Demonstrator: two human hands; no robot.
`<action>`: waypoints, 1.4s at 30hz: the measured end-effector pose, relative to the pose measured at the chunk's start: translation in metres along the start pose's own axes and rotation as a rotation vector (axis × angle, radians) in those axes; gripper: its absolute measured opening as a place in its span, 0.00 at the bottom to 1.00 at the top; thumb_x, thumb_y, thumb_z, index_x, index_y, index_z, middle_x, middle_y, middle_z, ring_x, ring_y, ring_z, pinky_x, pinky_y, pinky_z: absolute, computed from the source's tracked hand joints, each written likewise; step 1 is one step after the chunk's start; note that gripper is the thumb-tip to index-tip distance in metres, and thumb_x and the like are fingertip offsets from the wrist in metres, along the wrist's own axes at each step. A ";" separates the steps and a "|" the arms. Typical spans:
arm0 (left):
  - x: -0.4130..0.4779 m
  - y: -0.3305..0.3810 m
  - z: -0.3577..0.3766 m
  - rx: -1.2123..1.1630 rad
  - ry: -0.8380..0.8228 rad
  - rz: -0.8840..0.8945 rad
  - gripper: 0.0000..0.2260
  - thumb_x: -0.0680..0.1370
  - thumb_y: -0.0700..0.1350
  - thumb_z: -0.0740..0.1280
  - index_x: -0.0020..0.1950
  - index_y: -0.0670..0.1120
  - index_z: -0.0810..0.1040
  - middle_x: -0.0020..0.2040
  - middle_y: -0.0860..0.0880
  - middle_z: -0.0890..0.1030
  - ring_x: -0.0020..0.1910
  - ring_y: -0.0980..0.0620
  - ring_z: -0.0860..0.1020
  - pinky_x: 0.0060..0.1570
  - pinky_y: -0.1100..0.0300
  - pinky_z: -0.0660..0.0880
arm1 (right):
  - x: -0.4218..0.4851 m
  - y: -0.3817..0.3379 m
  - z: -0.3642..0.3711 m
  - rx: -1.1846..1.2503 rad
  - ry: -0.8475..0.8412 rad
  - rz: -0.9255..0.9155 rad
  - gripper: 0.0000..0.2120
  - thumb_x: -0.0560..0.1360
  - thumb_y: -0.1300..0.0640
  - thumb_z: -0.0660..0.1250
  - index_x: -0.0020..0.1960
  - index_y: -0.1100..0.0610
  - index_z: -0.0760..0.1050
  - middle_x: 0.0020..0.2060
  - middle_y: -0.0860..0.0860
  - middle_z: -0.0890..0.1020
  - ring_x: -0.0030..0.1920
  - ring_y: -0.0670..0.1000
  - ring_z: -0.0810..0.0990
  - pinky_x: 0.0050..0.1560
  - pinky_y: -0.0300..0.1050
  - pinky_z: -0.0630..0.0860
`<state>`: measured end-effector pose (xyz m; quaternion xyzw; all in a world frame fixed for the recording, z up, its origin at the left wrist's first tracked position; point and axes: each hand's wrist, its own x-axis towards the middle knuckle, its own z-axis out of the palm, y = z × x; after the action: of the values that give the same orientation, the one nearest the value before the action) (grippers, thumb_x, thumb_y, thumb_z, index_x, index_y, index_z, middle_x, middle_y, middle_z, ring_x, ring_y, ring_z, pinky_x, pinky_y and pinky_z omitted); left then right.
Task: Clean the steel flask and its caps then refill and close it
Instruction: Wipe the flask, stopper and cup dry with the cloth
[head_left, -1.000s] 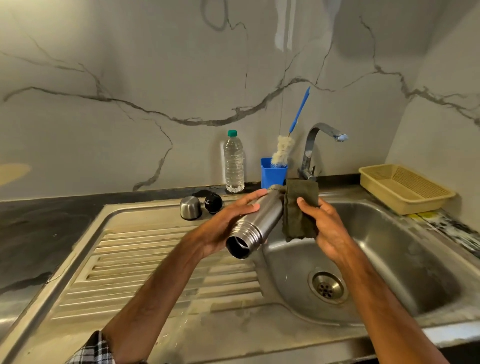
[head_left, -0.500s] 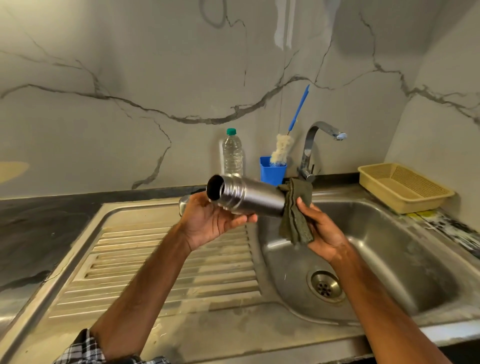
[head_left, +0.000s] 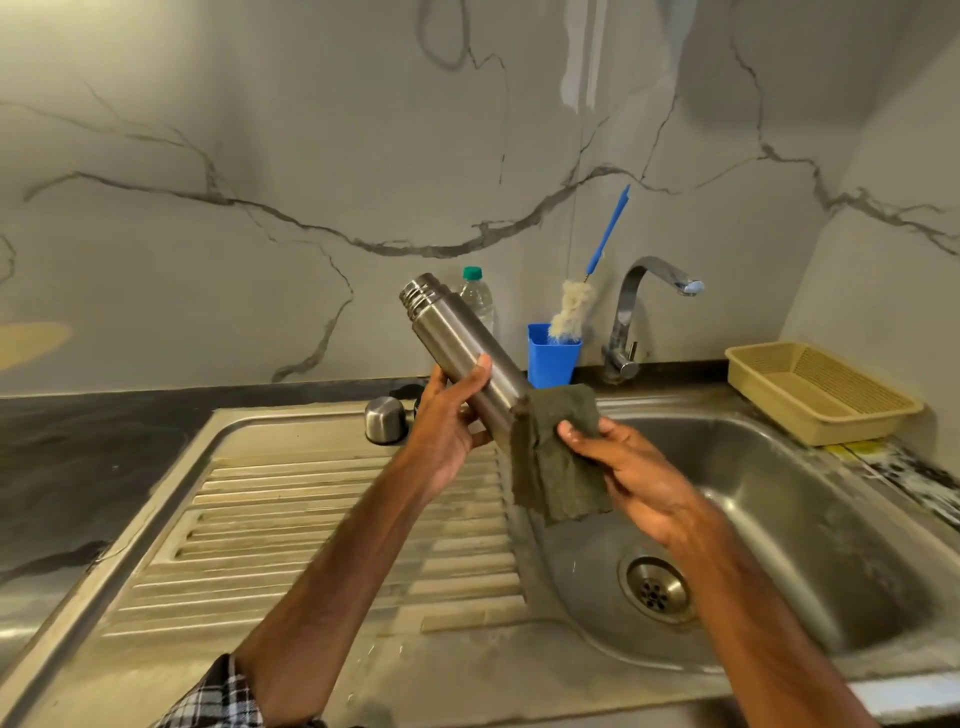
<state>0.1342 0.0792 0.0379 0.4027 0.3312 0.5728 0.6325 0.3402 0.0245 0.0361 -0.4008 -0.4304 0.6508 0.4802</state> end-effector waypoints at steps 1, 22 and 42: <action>-0.001 0.000 -0.004 -0.010 -0.011 -0.016 0.29 0.74 0.50 0.73 0.73 0.46 0.69 0.63 0.41 0.79 0.59 0.41 0.81 0.48 0.45 0.82 | -0.002 -0.005 -0.004 -0.029 0.066 -0.027 0.13 0.77 0.57 0.70 0.61 0.56 0.79 0.54 0.55 0.86 0.54 0.54 0.85 0.47 0.47 0.82; -0.002 -0.004 -0.026 -0.053 -0.115 -0.307 0.29 0.76 0.52 0.73 0.72 0.42 0.70 0.66 0.38 0.80 0.63 0.40 0.81 0.61 0.44 0.79 | -0.008 0.046 0.027 -0.922 0.138 -0.818 0.31 0.75 0.76 0.63 0.72 0.53 0.71 0.72 0.48 0.71 0.71 0.32 0.66 0.71 0.33 0.65; 0.003 0.002 -0.032 -0.056 -0.131 -0.293 0.25 0.80 0.56 0.67 0.70 0.41 0.75 0.60 0.38 0.81 0.55 0.41 0.81 0.57 0.47 0.79 | -0.009 0.053 0.030 -1.197 -0.168 -1.098 0.25 0.74 0.75 0.65 0.67 0.56 0.77 0.72 0.51 0.73 0.76 0.53 0.65 0.71 0.50 0.71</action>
<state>0.1052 0.0861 0.0247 0.3687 0.3285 0.4559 0.7405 0.2989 0.0020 -0.0040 -0.2714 -0.8747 0.0103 0.4014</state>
